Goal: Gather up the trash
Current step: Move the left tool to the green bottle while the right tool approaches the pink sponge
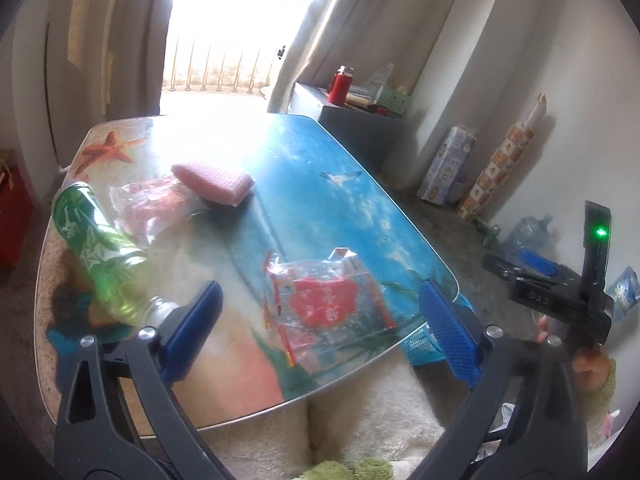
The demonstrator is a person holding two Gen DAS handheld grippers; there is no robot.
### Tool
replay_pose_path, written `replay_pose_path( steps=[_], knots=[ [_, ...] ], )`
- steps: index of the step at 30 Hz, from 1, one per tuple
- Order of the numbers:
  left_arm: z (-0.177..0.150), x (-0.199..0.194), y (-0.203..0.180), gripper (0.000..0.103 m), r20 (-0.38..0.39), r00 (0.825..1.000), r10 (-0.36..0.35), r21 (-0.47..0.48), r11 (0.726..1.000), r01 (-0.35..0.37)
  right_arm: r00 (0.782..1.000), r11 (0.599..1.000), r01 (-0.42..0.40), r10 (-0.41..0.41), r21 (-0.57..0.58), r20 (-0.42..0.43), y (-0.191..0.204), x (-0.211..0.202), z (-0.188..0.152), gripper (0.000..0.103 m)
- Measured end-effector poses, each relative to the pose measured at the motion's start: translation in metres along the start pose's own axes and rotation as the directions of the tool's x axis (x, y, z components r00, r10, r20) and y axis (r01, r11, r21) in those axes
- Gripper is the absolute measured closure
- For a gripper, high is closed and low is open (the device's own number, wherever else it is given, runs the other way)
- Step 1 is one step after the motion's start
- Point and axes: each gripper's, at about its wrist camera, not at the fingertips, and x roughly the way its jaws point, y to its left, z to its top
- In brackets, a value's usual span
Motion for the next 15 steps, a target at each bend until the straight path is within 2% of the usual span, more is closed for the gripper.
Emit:
replay_pose_path(
  steps=[3,6,8,10,12,15],
  knots=[
    [-0.004,-0.018,0.035,0.009,0.04,0.998,0.038,-0.084,0.996,-0.035,0.998,0.998,-0.062,0.062,-0.024,0.005,0.029,-0.002,0.009,0.007],
    [-0.009,-0.024,0.059,0.008,0.062,0.994,0.092,-0.114,0.99,-0.084,0.994,0.993,-0.112,0.112,-0.03,-0.003,0.052,0.001,0.015,0.007],
    [-0.012,-0.026,0.073,0.008,0.061,0.992,0.11,-0.122,0.987,-0.102,0.979,0.979,-0.202,0.201,-0.029,-0.006,0.063,0.003,0.015,0.007],
    [-0.013,-0.025,0.088,0.008,0.056,0.993,0.105,-0.144,0.985,-0.096,0.939,0.939,-0.344,0.344,-0.011,-0.024,0.074,0.005,0.011,0.007],
    [-0.015,-0.023,0.102,0.009,0.059,0.996,0.065,-0.177,0.983,-0.053,0.888,0.892,-0.453,0.451,0.004,-0.094,0.089,0.009,0.005,0.007],
    [-0.016,-0.017,0.123,0.009,0.052,0.998,0.045,-0.217,0.976,-0.033,0.811,0.836,-0.549,0.529,-0.012,-0.248,0.112,0.02,-0.012,0.007]
  ],
)
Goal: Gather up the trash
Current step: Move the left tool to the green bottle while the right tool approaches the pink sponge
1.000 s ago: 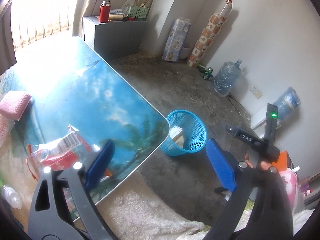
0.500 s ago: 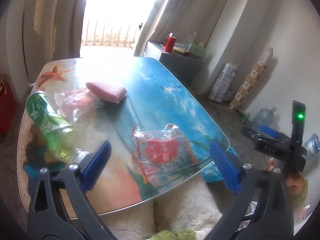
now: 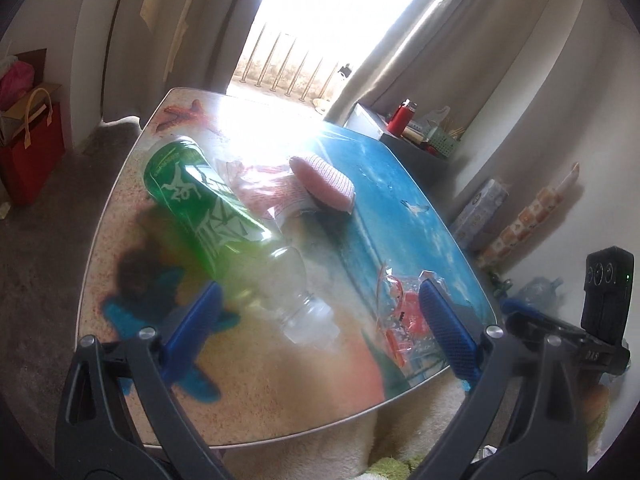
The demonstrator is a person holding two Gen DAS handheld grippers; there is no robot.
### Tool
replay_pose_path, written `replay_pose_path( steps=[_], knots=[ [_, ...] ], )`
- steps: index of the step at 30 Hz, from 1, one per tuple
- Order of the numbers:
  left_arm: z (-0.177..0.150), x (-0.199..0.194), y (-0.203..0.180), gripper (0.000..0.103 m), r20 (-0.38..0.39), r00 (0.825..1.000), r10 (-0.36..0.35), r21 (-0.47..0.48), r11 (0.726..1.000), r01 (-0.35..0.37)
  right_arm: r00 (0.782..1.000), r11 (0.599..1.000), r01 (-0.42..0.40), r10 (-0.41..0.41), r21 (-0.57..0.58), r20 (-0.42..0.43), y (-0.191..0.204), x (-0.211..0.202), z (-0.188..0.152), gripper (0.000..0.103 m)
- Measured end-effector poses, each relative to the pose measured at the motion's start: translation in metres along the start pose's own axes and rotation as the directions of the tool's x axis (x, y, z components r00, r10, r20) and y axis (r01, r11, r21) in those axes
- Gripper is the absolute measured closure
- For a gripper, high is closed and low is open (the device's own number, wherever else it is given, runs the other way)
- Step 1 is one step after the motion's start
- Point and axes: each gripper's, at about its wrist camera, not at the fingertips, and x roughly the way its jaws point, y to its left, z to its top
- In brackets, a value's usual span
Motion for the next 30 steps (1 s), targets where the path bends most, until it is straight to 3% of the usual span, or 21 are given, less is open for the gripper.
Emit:
replay_pose_path(
  steps=[5,9,13,16,20,26,30],
  knots=[
    [0.004,0.012,0.022,0.009,-0.019,0.999,0.033,-0.032,0.999,-0.034,0.976,0.996,-0.082,0.086,0.027,-0.2,0.001,0.033,-0.024,0.007],
    [0.011,0.019,0.036,0.009,-0.028,0.999,0.015,-0.066,0.998,-0.017,0.948,0.979,-0.149,0.18,0.137,-0.261,-0.01,0.061,-0.019,0.007],
    [0.019,0.026,0.041,0.009,-0.044,0.999,0.01,-0.095,0.995,-0.014,0.939,0.931,-0.219,0.283,0.293,-0.196,-0.033,0.088,0.005,0.007],
    [0.025,0.032,0.041,0.009,-0.047,0.998,0.037,-0.09,0.995,-0.041,0.962,0.908,-0.202,0.255,0.366,-0.1,-0.055,0.092,0.027,0.007],
    [0.033,0.044,0.041,0.009,-0.061,0.994,0.088,-0.087,0.992,-0.093,0.954,0.837,-0.257,0.299,0.484,-0.011,-0.082,0.09,0.039,0.007],
    [0.045,0.063,0.04,0.009,-0.074,0.972,0.222,-0.084,0.97,-0.228,0.961,0.846,-0.239,0.277,0.476,-0.009,-0.083,0.075,0.028,0.007],
    [0.045,0.078,0.032,0.009,-0.11,0.962,0.252,-0.042,0.965,-0.257,0.971,0.865,-0.206,0.239,0.457,-0.015,-0.08,0.068,0.026,0.007]
  ],
)
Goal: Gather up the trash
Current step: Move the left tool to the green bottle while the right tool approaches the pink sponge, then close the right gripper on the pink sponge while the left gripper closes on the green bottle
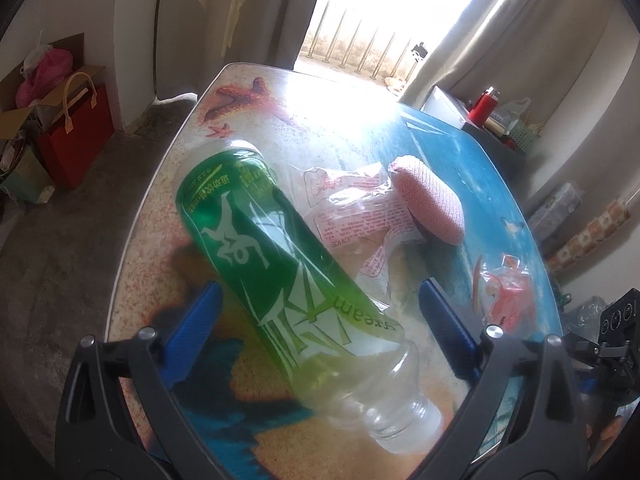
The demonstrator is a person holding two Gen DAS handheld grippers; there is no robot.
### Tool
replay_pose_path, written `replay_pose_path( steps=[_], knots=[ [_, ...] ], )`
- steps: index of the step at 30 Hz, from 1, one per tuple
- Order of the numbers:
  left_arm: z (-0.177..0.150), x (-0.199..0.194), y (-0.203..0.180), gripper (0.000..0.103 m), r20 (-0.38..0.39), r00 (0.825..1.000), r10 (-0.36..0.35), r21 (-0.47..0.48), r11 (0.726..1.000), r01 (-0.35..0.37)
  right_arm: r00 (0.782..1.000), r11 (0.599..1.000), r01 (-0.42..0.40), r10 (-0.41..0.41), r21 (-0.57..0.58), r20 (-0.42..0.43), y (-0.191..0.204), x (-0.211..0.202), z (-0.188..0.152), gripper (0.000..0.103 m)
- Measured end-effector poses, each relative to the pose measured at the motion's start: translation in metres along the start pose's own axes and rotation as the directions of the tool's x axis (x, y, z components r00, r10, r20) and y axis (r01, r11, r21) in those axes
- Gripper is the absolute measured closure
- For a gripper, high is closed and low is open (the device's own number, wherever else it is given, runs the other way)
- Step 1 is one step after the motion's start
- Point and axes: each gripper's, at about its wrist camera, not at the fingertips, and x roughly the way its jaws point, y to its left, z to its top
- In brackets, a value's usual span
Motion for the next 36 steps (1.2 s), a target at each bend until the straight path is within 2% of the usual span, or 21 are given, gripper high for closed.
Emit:
replay_pose_path(
  steps=[4,7,10,14,17,22,24,29,34,36],
  knots=[
    [-0.003,0.003,-0.001,0.011,-0.009,1.0,-0.001,-0.003,1.0,0.001,1.0,0.999,0.014,-0.013,-0.041,0.027,0.005,-0.016,0.001,0.007],
    [-0.008,0.0,0.002,0.025,-0.024,1.0,-0.016,-0.016,1.0,0.016,0.998,0.995,0.033,-0.027,-0.098,0.054,0.014,-0.033,0.001,0.007],
    [-0.014,-0.005,0.008,0.031,-0.025,0.998,-0.054,-0.047,0.998,0.052,0.997,0.984,0.043,-0.031,-0.171,0.073,0.029,-0.045,0.007,0.007],
    [-0.018,-0.012,0.008,0.039,-0.028,0.998,-0.061,-0.035,0.998,0.06,0.995,0.95,0.069,-0.044,-0.304,0.088,0.065,-0.046,0.023,0.007],
    [-0.022,-0.016,0.009,0.042,-0.037,0.997,-0.068,-0.038,0.997,0.067,0.996,0.912,0.088,-0.069,-0.4,0.06,0.094,-0.027,0.042,0.007],
    [-0.026,-0.022,0.012,0.043,-0.043,0.996,-0.079,-0.048,0.996,0.077,0.991,0.837,0.103,-0.135,-0.537,-0.02,0.133,0.029,0.075,0.007],
    [-0.026,-0.023,0.014,0.043,-0.045,0.996,-0.083,-0.057,0.995,0.081,0.982,0.795,0.114,-0.183,-0.596,-0.055,0.146,0.059,0.088,0.007],
    [-0.026,-0.024,0.02,0.043,-0.054,0.994,-0.1,-0.076,0.992,0.095,0.943,0.673,0.192,-0.329,-0.714,-0.057,0.162,0.122,0.117,0.007],
    [-0.025,-0.025,0.026,0.043,-0.069,0.99,-0.12,-0.091,0.989,0.114,0.911,0.639,0.164,-0.39,-0.752,-0.132,0.156,0.163,0.137,0.007],
    [-0.023,-0.025,0.028,0.043,-0.076,0.989,-0.128,-0.099,0.988,0.12,0.893,0.655,0.152,-0.412,-0.74,-0.182,0.148,0.176,0.143,0.007]
  ],
)
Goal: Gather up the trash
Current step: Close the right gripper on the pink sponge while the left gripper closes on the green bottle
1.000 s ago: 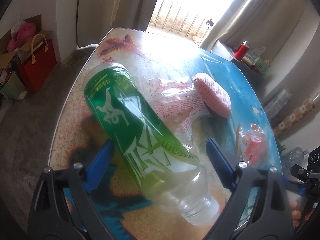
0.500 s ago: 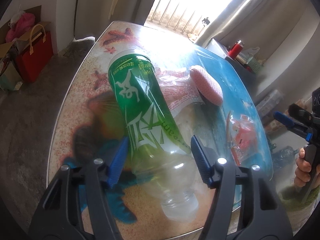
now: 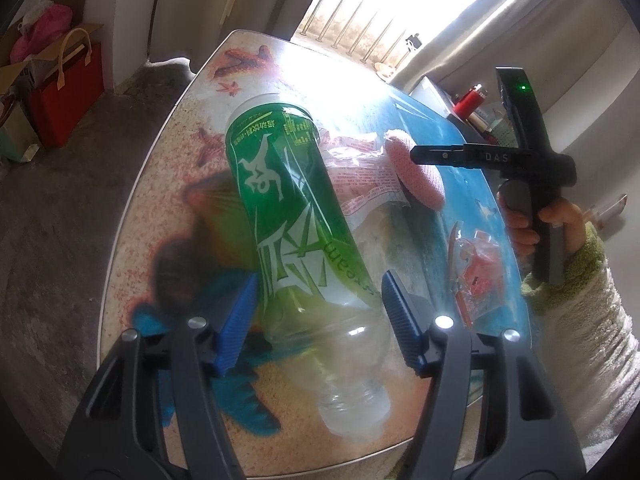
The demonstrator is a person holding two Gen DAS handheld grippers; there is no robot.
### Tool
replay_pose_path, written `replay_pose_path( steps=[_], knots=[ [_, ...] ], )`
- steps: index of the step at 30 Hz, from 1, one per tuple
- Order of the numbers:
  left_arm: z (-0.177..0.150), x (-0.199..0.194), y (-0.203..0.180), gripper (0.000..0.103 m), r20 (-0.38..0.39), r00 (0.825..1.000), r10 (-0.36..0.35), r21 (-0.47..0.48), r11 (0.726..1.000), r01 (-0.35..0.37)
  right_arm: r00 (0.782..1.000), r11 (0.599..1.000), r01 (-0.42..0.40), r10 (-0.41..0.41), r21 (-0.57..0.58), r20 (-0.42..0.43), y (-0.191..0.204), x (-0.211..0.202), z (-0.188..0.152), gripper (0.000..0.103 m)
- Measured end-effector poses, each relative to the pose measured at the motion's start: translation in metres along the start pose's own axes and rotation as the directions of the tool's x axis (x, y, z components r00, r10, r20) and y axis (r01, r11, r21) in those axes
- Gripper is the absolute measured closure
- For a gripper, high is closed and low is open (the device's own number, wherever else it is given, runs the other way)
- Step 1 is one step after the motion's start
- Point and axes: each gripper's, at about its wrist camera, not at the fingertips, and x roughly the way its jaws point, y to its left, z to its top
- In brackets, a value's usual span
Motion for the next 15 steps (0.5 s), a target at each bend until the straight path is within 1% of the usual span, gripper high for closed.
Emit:
replay_pose_path(
  steps=[3,4,7,10,15],
  knots=[
    [0.001,-0.002,0.004,0.043,0.0,1.0,-0.001,-0.008,1.0,0.001,0.999,1.0,-0.013,0.014,0.025,-0.04,-0.008,0.013,-0.001,0.007],
    [0.002,-0.002,0.005,0.043,0.001,1.0,-0.001,-0.011,1.0,0.001,0.999,1.0,-0.011,0.012,0.029,-0.041,-0.009,0.015,-0.003,0.011],
    [0.003,-0.002,0.008,0.043,0.002,1.0,-0.001,-0.024,1.0,0.001,1.0,0.999,-0.013,0.014,0.041,-0.014,-0.009,0.012,-0.008,0.015],
    [0.005,-0.001,0.01,0.043,0.0,1.0,-0.002,-0.034,0.999,0.002,1.0,0.998,0.01,-0.011,0.061,0.013,-0.01,0.006,-0.01,0.018],
    [0.005,0.0,0.012,0.043,0.005,1.0,-0.002,-0.039,0.999,0.002,0.996,0.992,0.041,-0.05,0.115,0.076,-0.015,-0.021,-0.013,0.02]
  ],
)
